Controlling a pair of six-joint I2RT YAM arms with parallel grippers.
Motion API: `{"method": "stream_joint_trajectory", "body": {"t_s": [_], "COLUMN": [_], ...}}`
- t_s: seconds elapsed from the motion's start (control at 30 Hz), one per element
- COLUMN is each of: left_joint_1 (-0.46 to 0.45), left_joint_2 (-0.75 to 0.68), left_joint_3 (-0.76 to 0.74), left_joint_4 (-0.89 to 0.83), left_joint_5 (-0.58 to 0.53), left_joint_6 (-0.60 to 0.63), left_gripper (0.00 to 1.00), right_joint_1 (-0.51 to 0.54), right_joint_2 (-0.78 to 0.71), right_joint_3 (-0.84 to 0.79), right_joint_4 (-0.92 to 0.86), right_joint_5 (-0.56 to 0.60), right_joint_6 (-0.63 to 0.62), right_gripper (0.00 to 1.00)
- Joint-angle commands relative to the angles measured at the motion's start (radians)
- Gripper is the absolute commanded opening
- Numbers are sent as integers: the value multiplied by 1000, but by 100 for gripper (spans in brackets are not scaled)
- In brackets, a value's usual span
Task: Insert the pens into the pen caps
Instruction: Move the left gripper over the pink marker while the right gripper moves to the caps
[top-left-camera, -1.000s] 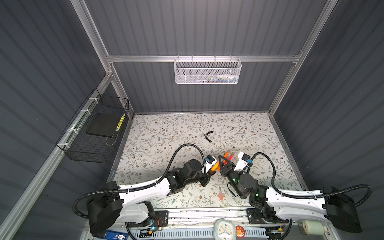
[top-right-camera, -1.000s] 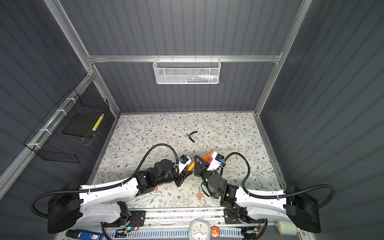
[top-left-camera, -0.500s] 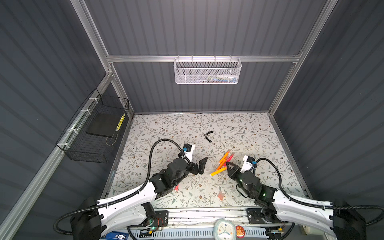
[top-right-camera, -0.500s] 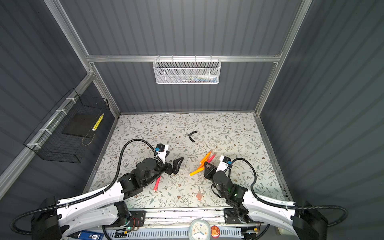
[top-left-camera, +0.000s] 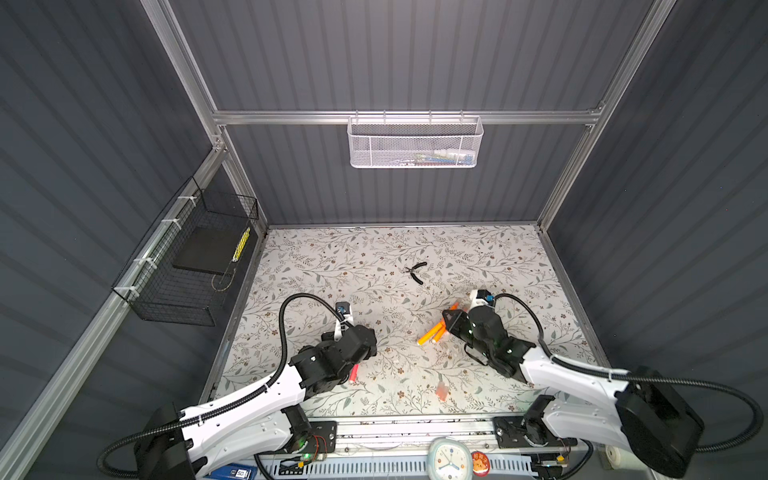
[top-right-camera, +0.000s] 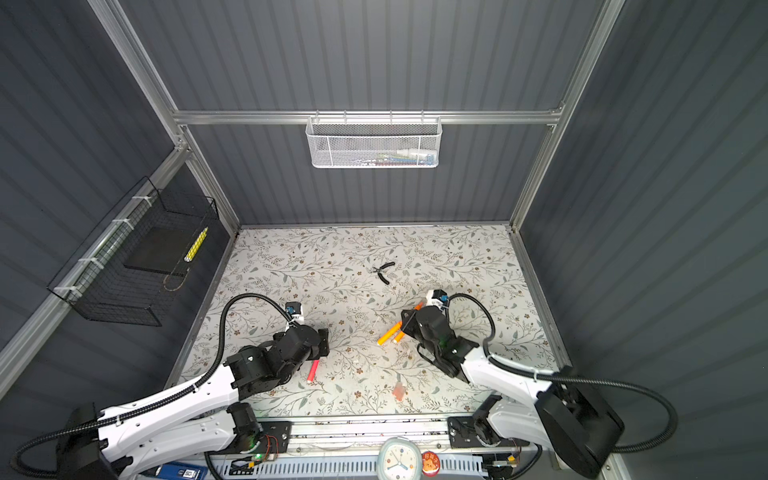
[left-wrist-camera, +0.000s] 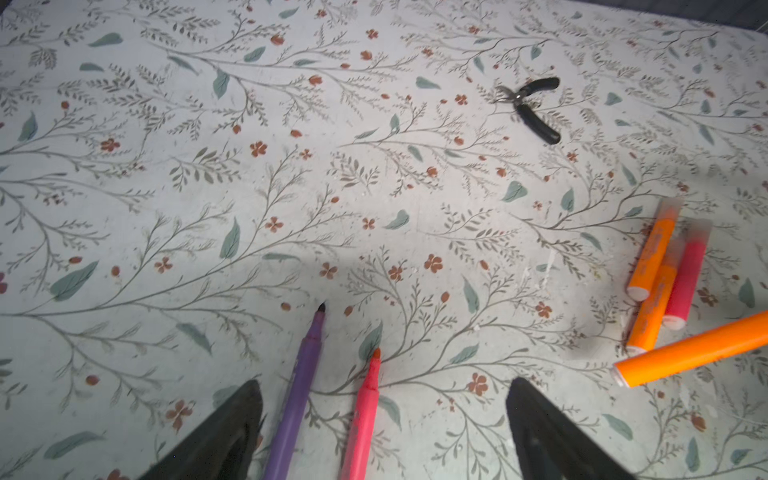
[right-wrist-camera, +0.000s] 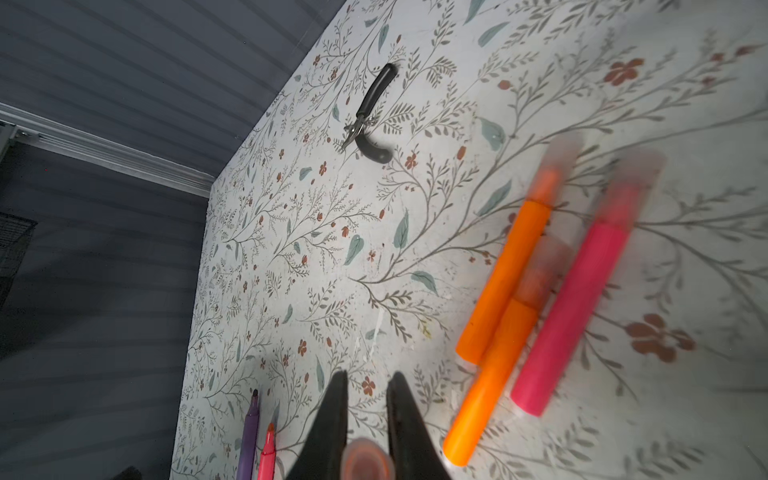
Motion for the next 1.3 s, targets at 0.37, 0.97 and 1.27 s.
{"method": "stream_joint_trajectory", "body": {"t_s": [0.37, 0.97, 1.27], "left_joint_1": [0, 1, 1], "left_joint_2": [77, 95, 126], "left_joint_3": [11, -21, -45], "left_joint_4": [-114, -93, -79], "left_joint_5": [78, 107, 139], "left_joint_6": [-40, -34, -25], "left_gripper": [89, 88, 86], "right_joint_1": [-91, -149, -152], "right_joint_2": [321, 549, 533], "right_joint_3": [251, 454, 424], "right_joint_4": [-161, -330, -308], "right_joint_5": [-66, -19, 6], "right_joint_6": [-85, -156, -122], "right_gripper": [0, 8, 23]}}
